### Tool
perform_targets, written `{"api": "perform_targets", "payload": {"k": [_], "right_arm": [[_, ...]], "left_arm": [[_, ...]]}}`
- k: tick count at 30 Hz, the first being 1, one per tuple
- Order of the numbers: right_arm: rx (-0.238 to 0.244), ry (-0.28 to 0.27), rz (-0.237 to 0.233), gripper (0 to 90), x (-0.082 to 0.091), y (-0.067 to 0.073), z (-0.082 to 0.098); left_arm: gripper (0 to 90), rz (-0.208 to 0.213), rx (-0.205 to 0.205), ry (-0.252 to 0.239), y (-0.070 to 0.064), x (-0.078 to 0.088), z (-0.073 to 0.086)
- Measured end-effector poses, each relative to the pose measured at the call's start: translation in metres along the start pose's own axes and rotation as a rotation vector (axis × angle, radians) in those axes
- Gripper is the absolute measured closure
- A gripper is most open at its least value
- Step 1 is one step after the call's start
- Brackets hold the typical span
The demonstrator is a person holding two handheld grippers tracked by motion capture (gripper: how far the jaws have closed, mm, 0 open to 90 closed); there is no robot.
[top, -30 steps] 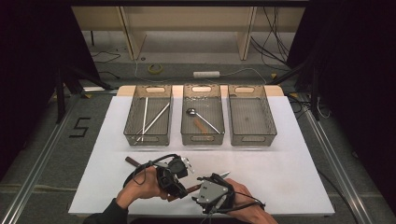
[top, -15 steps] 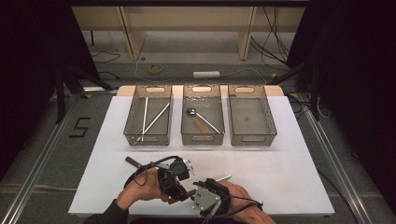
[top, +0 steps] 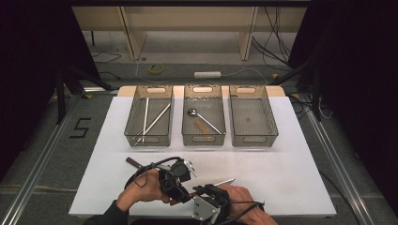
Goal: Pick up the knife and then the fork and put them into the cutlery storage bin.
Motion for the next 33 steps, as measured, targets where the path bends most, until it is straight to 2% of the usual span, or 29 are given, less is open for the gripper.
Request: {"api": "perform_targets", "payload": {"k": [1,2,4,7,10,12,13,14,16,17,19,20,22,23,24,26,29,30,31,33], "right_arm": [[0.054,0.012,0.001,72.7,0.000,-0.002,0.001],[0.078,0.022,0.004,73.5,0.000,-0.003,0.002],[0.086,0.027,-0.007,75.9,0.000,-0.001,0.002],[0.052,0.011,-0.006,78.6,-0.001,0.003,0.001],[0.060,0.014,-0.018,78.9,0.000,0.002,0.002],[0.060,0.017,-0.023,79.0,0.000,0.002,0.003],[0.081,0.033,-0.031,79.0,0.001,0.000,0.004],[0.071,0.036,-0.035,79.1,0.001,0.000,0.005],[0.062,0.040,-0.030,79.1,0.002,-0.002,0.008],[0.070,0.050,-0.034,79.1,0.003,-0.003,0.009],[0.051,0.047,-0.023,79.1,0.004,-0.005,0.011],[0.056,0.061,-0.023,79.1,0.006,-0.007,0.013],[0.068,0.061,-0.015,79.1,0.008,-0.011,0.016],[0.047,0.049,-0.011,79.1,0.008,-0.011,0.016],[0.067,0.067,-0.011,79.1,0.011,-0.014,0.019],[0.032,0.071,0.003,79.1,0.013,-0.016,0.021],[0.009,0.077,0.017,79.1,0.017,-0.021,0.027],[-0.039,0.061,0.027,79.1,0.017,-0.021,0.028],[-0.018,0.069,0.028,79.1,0.018,-0.024,0.030],[-0.037,0.077,0.032,79.1,0.021,-0.028,0.034]], "left_arm": [[74.9,-0.002,-0.002,-0.006,0.000,0.000,0.000],[74.8,-0.002,-0.006,-0.009,-0.001,0.000,0.000],[74.2,-0.013,-0.013,-0.022,-0.001,0.002,0.000],[72.8,-0.015,-0.027,-0.037,0.000,0.003,0.000],[71.8,-0.014,-0.034,-0.049,0.000,0.002,0.000],[62.1,-0.046,-0.034,-0.058,0.002,0.004,-0.001],[58.6,-0.060,-0.037,-0.065,0.002,0.005,-0.001],[53.7,-0.077,-0.041,-0.076,0.003,0.006,-0.001],[43.1,-0.109,-0.023,-0.119,0.006,0.011,-0.002],[40.1,-0.117,-0.021,-0.141,0.008,0.013,-0.002],[33.7,-0.142,-0.010,-0.184,0.011,0.019,-0.002],[31.7,-0.158,-0.003,-0.213,0.012,0.021,-0.002],[28.6,-0.174,0.011,-0.266,0.015,0.027,-0.001],[27.8,-0.185,0.021,-0.295,0.017,0.029,-0.001],[27.1,-0.193,0.030,-0.321,0.018,0.032,0.000],[25.7,-0.207,0.046,-0.364,0.021,0.036,0.002],[24.1,-0.244,0.069,-0.409,0.025,0.042,0.005],[23.8,-0.248,0.077,-0.423,0.027,0.043,0.006],[23.7,-0.257,0.080,-0.436,0.029,0.044,0.007],[23.5,-0.263,0.100,-0.462,0.032,0.045,0.011]]}}
Point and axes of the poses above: each handheld gripper's, and its own axes: x roughly backward along the jaws, z roughly out of its underside, y roughly to its left, the point moved 4 cm from there along -x, roughly forward along the jaws, and after that the axes turned 9 degrees about -z, right-handed, at the moved point
